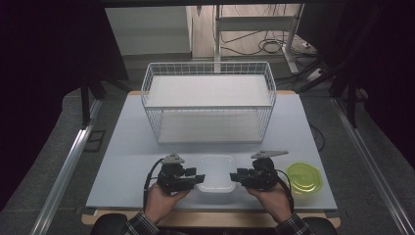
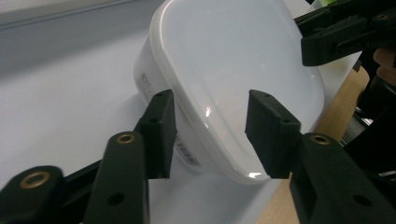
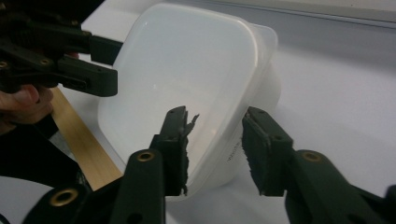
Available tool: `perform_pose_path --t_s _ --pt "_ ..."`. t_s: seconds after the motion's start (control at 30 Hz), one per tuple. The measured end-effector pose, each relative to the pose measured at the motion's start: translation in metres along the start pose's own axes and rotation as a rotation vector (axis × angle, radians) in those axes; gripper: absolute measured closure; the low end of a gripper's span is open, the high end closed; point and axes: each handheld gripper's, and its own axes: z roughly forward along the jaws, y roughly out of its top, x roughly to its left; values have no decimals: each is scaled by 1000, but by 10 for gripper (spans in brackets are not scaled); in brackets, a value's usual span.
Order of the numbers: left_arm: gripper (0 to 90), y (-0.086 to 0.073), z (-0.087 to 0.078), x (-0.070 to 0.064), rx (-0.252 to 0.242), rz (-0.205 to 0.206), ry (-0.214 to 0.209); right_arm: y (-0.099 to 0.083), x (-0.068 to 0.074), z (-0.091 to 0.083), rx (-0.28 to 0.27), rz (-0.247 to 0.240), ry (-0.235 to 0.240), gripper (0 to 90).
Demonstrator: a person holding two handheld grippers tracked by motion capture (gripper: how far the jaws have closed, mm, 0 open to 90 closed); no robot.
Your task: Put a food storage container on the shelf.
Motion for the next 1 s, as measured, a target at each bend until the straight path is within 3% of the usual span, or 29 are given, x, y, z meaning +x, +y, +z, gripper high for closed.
perform_pose_path --t_s 0.37,0.77,1.0 --pt "615 -2 -4 -5 -20 -27 25 -2 0 -2 -17 37 2 673" --pt "651 -1 -2 -7 -55 -27 70 1 3 -5 -58 4 -37 704" --pt "651 1 0 -4 -56 -41 68 4 3 -5 -73 -3 -35 704"
